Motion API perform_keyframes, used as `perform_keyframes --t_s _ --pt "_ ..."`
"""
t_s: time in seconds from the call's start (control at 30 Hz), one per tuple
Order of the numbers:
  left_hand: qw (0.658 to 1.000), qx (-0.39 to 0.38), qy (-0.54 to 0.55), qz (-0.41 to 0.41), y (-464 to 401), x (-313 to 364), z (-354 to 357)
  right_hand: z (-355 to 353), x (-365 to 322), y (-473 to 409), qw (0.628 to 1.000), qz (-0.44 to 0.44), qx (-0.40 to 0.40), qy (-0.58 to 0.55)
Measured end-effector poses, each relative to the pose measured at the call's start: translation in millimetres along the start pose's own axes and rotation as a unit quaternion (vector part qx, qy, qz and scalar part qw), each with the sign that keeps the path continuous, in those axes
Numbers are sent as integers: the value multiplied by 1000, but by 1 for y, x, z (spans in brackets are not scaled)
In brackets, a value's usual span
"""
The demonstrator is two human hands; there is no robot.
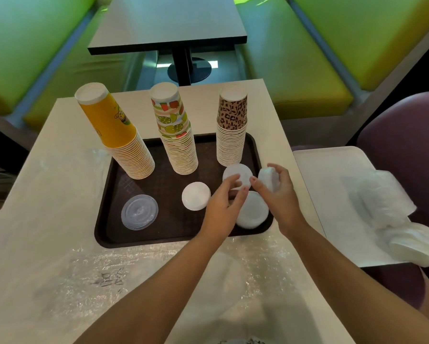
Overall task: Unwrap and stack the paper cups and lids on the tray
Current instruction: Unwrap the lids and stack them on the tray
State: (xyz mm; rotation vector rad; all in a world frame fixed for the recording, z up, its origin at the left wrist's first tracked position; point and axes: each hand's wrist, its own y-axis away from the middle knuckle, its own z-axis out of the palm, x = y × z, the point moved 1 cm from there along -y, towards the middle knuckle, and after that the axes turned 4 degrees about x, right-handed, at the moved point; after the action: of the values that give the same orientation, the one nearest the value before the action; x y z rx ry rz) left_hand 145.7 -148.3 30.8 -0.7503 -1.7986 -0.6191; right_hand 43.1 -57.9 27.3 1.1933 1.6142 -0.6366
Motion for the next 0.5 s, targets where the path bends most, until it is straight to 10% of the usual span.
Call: perform_keyframes --t_s 0.2,0.5 --pt "996 17 -89 21 -25 10 -7 5 -13 -19 997 46 -27 -50" --pt "984 -70 -44 -160 -10 -28 5 -5 11 -11 993 86 -69 37"
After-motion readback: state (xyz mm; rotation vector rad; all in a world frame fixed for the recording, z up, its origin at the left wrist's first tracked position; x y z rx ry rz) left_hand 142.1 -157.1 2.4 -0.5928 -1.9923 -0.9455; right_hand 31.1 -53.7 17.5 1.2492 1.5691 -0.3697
